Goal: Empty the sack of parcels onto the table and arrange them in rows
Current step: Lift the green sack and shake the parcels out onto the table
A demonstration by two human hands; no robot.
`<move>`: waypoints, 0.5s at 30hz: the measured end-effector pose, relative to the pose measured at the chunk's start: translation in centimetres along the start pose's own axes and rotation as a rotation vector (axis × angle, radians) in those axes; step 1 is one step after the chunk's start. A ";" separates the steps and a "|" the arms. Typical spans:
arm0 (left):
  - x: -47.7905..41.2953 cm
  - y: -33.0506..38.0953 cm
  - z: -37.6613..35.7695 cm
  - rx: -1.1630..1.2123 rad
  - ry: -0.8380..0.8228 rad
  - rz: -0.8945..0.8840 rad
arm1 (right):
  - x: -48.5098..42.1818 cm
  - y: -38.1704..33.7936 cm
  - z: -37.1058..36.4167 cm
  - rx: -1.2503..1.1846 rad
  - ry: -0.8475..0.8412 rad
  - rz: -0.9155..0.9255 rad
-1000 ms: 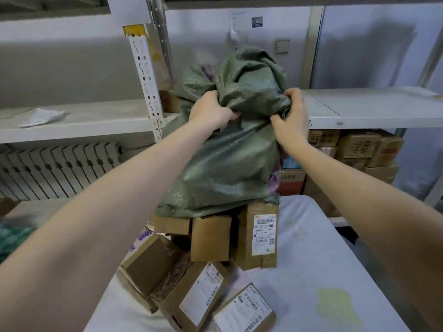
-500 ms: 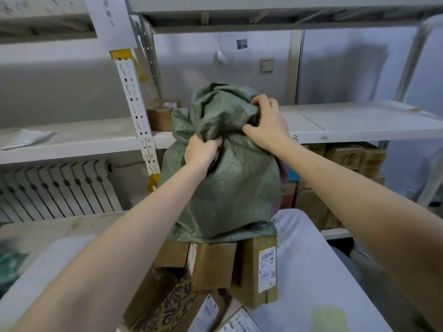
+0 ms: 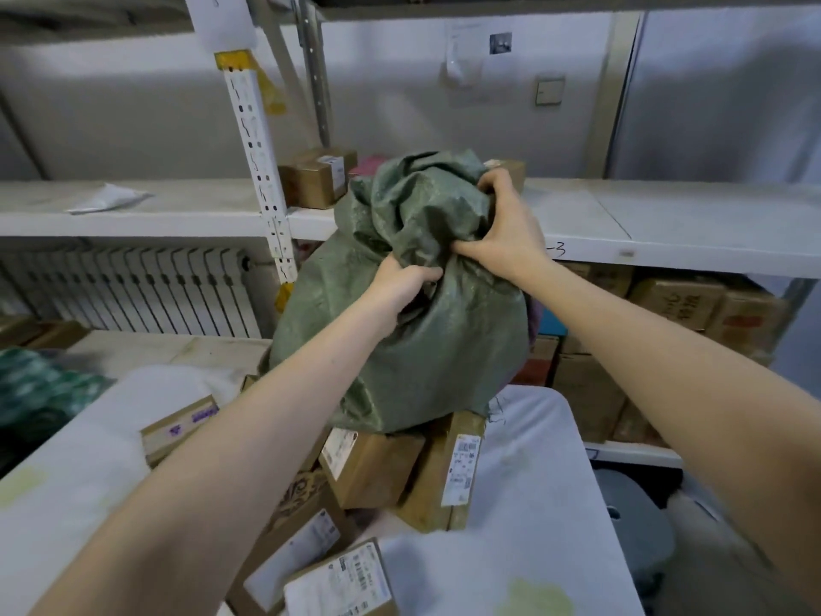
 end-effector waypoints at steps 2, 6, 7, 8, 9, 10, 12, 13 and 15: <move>-0.1 0.7 0.2 -0.223 -0.053 0.096 | 0.0 0.4 0.9 0.056 -0.016 0.056; -1.6 5.0 6.1 -0.559 0.206 0.009 | -0.2 0.9 1.2 0.283 -0.106 0.145; -2.1 6.0 7.8 -0.642 0.328 -0.073 | -0.3 1.4 0.9 0.328 -0.153 0.141; -2.2 6.8 8.8 -0.724 0.406 -0.156 | -0.1 1.9 0.5 0.361 -0.207 0.128; -2.7 6.8 9.1 -0.808 0.412 -0.222 | 0.1 2.6 -0.1 0.387 -0.271 0.104; -3.6 5.8 8.9 -0.890 0.347 -0.238 | 0.5 3.2 -0.7 0.423 -0.338 0.078; -5.4 1.7 8.4 -1.003 0.149 -0.129 | 1.5 4.0 -1.7 0.510 -0.452 0.042; -5.8 -0.5 8.2 -0.997 0.055 -0.048 | 1.9 4.0 -2.1 0.522 -0.489 0.031; -6.4 -3.1 7.8 -0.874 -0.051 0.017 | 2.6 4.5 -3.1 0.483 -0.547 -0.018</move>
Point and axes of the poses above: each hand's wrist, its own x-axis away from the middle knuckle, its own z-axis out of the back of the hand, y = z × x, the point moved 9 cm from there along -x, towards the middle knuckle, and after that the axes turned 1 degree about y, right-handed, at the moved point
